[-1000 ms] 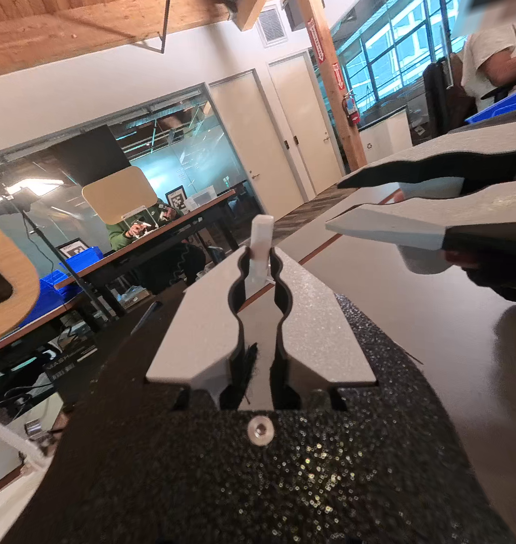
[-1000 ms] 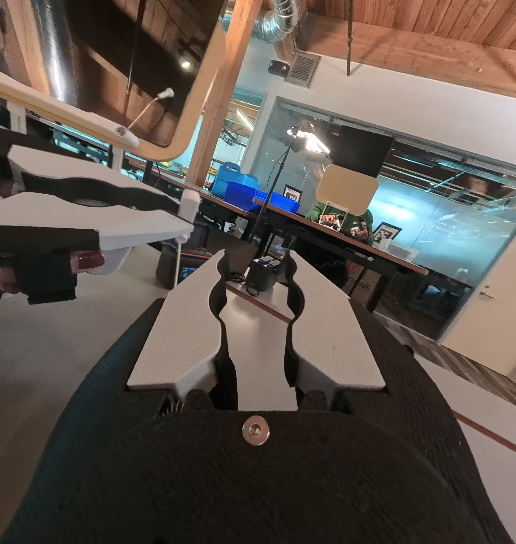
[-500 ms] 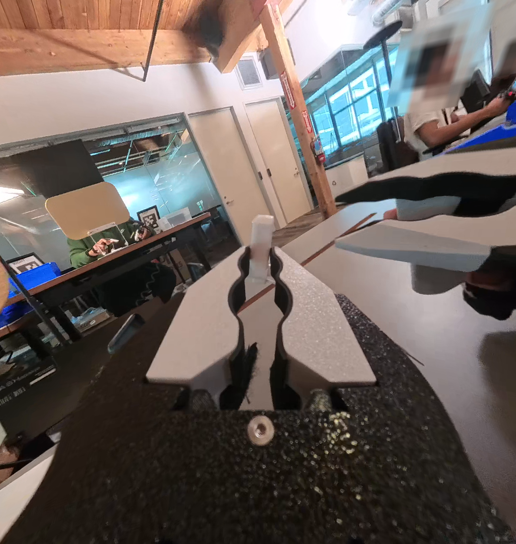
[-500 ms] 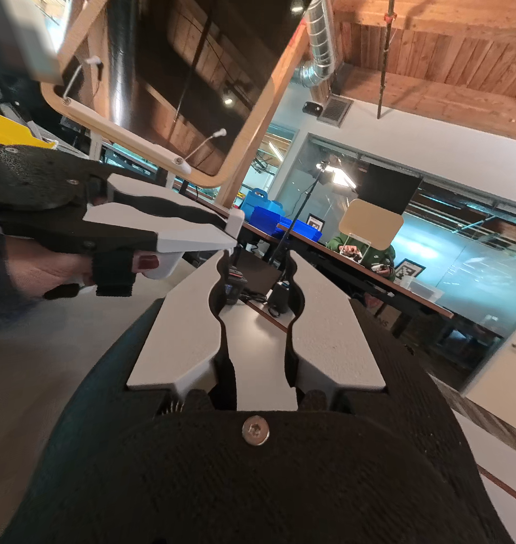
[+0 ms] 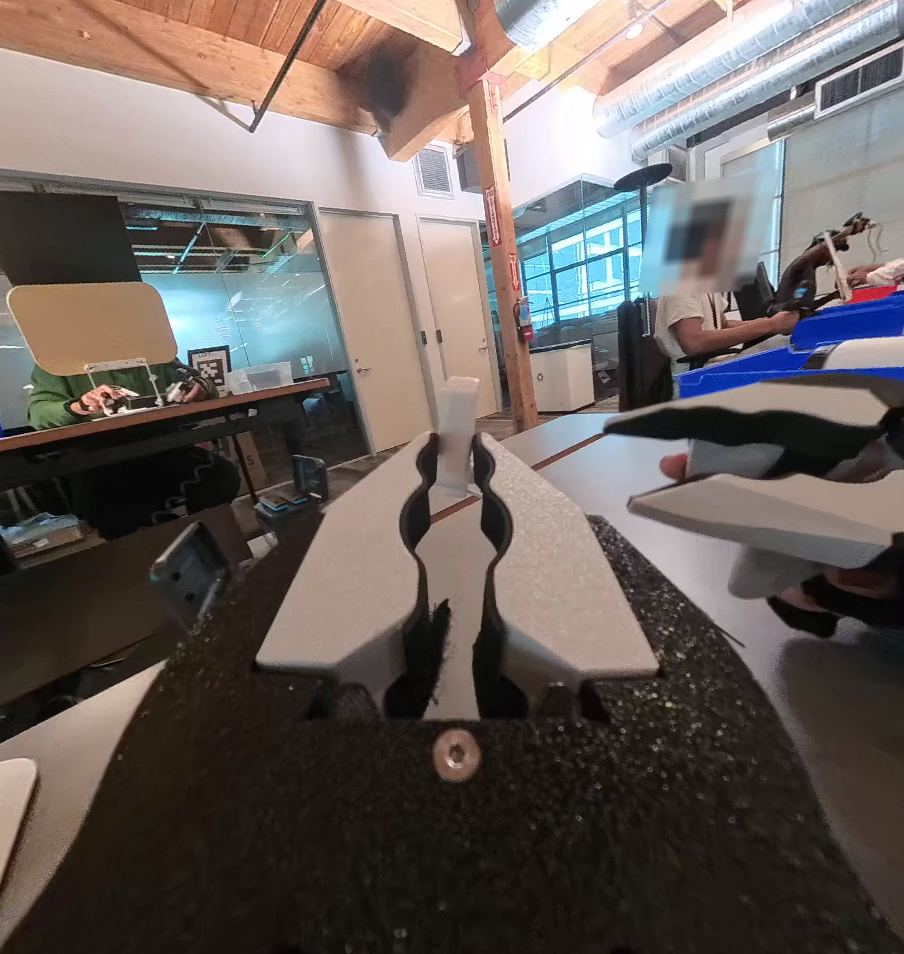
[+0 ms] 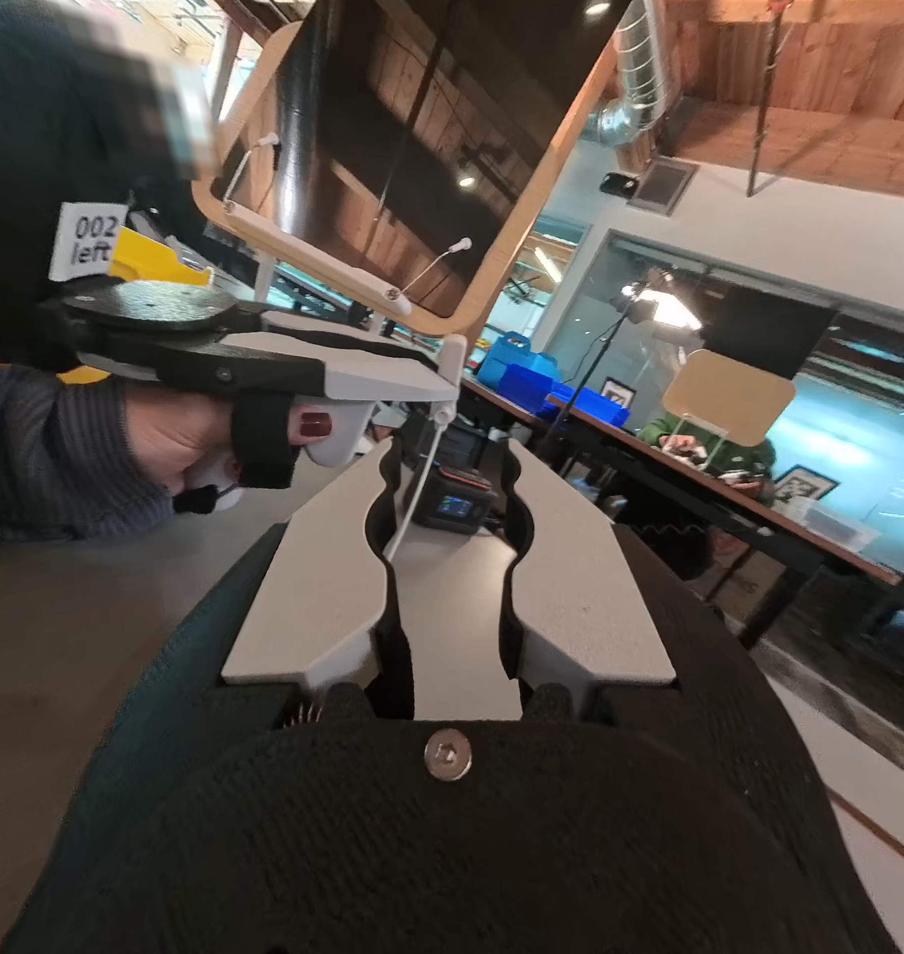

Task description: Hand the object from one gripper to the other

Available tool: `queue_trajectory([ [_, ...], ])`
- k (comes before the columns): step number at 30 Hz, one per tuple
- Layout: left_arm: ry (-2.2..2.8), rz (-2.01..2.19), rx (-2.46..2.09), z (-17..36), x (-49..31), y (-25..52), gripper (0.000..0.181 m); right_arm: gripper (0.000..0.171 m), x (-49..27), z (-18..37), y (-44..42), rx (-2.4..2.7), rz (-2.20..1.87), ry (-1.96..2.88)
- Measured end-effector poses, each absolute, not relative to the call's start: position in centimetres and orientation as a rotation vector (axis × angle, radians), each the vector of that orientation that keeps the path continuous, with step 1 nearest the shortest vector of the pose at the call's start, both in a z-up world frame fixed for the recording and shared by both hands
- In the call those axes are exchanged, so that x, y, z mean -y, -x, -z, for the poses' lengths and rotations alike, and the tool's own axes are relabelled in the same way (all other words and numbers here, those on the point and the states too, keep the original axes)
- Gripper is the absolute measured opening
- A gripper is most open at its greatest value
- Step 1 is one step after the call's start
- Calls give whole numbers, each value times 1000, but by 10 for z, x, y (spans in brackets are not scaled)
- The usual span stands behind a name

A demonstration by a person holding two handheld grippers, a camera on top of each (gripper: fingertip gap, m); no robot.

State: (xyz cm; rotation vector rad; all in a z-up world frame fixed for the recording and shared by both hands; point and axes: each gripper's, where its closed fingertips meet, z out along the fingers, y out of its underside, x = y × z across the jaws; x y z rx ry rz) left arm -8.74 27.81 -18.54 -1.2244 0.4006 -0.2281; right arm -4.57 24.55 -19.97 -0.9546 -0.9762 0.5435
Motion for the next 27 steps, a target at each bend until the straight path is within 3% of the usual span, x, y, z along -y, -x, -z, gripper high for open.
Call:
queue_trajectory([
  [12, 1219, 507, -420, 185, -270, 72, 11, 30, -252, 220, 61, 1060, -450, 1074],
  [21, 1172, -297, -688, 195, -275, 70, 11, 25, -253, 198, 44, 901, -524, 1043],
  [27, 1115, -462, -839, 203, -273, 47, 11, 20, -258, 199, 43, 858, -624, 1104],
])
